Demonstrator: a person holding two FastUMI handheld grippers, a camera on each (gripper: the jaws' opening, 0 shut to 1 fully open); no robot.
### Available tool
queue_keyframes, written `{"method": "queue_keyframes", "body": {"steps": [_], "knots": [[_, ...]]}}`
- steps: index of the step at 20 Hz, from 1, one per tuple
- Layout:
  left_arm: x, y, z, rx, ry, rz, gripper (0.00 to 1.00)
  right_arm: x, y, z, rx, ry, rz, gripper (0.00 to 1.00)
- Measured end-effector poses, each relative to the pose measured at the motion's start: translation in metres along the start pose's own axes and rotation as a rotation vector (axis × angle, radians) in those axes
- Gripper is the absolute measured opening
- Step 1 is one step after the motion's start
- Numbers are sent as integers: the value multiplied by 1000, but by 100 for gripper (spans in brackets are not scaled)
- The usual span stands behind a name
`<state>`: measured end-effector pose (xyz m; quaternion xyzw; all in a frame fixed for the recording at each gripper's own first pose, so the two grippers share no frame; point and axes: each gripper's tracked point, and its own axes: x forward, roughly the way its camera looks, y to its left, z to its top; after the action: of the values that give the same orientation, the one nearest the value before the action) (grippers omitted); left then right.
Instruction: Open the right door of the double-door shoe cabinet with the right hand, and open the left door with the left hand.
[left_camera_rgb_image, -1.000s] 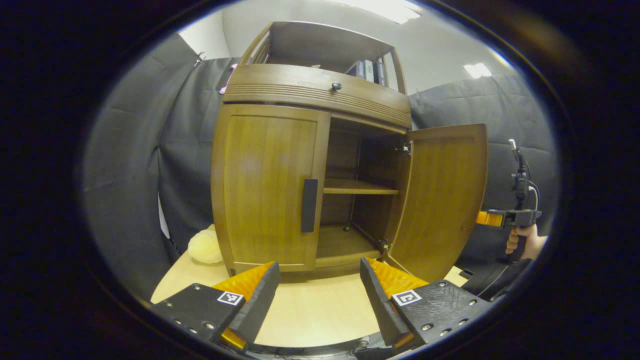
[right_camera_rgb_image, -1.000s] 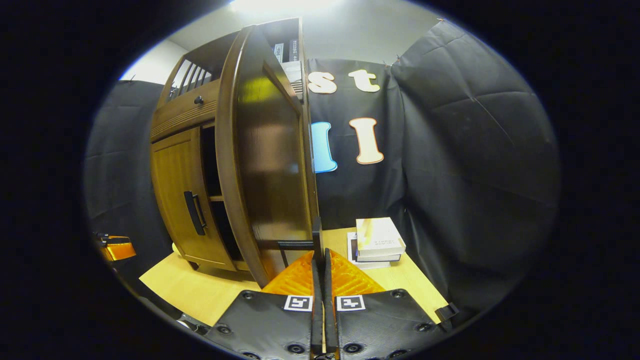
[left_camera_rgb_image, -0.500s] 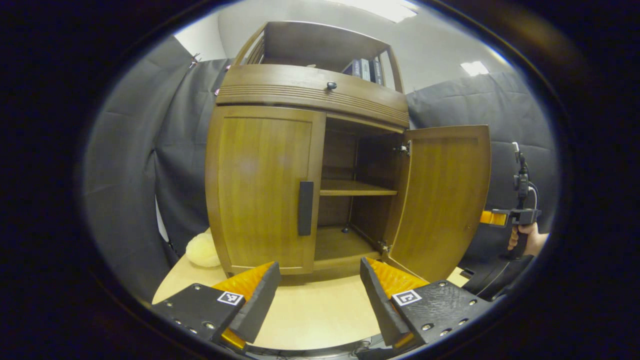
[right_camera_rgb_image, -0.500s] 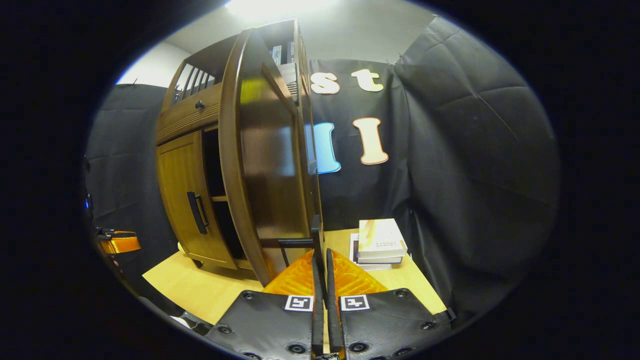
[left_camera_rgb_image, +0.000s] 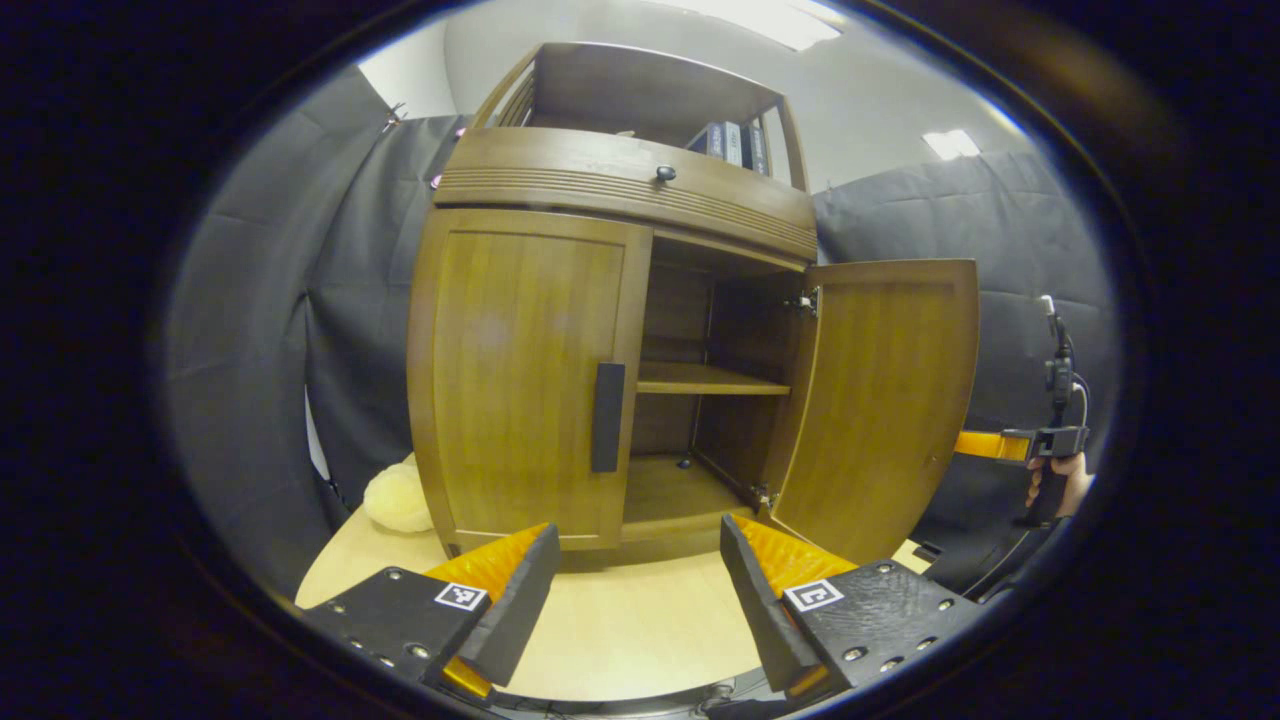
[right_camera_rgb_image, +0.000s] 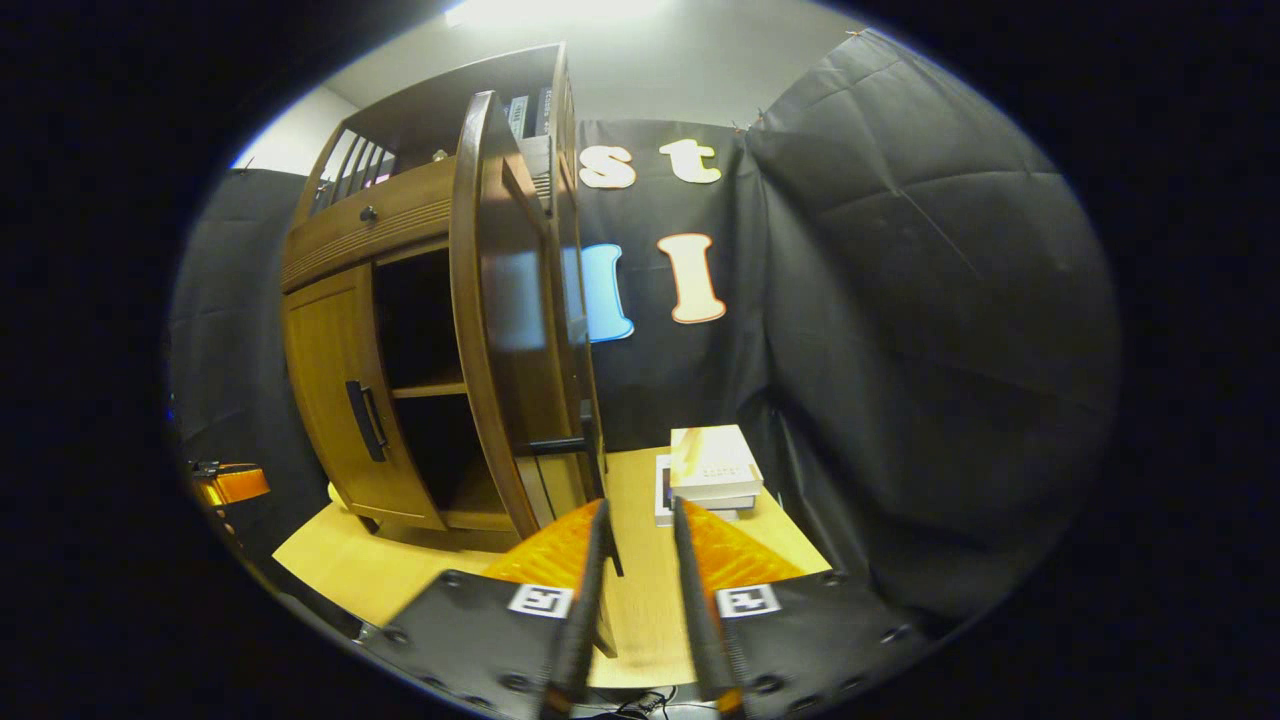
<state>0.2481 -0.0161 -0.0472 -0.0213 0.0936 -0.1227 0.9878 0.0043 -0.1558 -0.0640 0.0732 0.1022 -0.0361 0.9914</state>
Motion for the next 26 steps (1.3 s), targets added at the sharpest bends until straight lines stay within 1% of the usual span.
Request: {"method": "queue_keyframes", "body": {"steps": [4,6,8,9,10,12,14,15,17,18,19,20,22,23,25,26], "knots": [[0,8,8,21,-22,11,89,-31,8,8,18,-38,-55,99],[1,15,14,33,-38,21,89,-46,11,4,-2,-21,-87,98],[3,20,20,34,-54,31,89,-63,27,9,-16,-11,-62,98],[6,23,22,33,-54,37,89,-69,34,15,-19,-21,-59,93],[7,26,24,34,-58,45,89,-74,42,21,-9,-33,-58,98],[13,32,31,37,-68,57,94,-82,63,28,24,-60,-43,98],[21,38,39,43,-74,70,91,-82,87,26,5,-70,-9,98],[27,39,44,45,-78,71,89,-78,96,24,-25,-74,8,98],[40,43,49,50,-79,78,89,-69,114,20,-60,-68,41,98],[48,44,52,50,-78,82,89,-63,125,20,-69,-72,62,93],[57,44,55,49,-79,83,89,-56,134,20,-84,-85,71,93],[65,46,57,46,-76,87,89,-48,144,19,-103,-94,80,98],[81,50,63,39,-75,98,89,-30,164,16,-131,-105,98,98],[88,50,67,35,-78,98,89,-30,158,10,-134,-109,112,98],[104,55,69,28,-75,102,89,-16,174,4,-123,-106,144,98],[112,56,71,25,-72,104,89,-8,179,2,-118,-94,156,95]]}}
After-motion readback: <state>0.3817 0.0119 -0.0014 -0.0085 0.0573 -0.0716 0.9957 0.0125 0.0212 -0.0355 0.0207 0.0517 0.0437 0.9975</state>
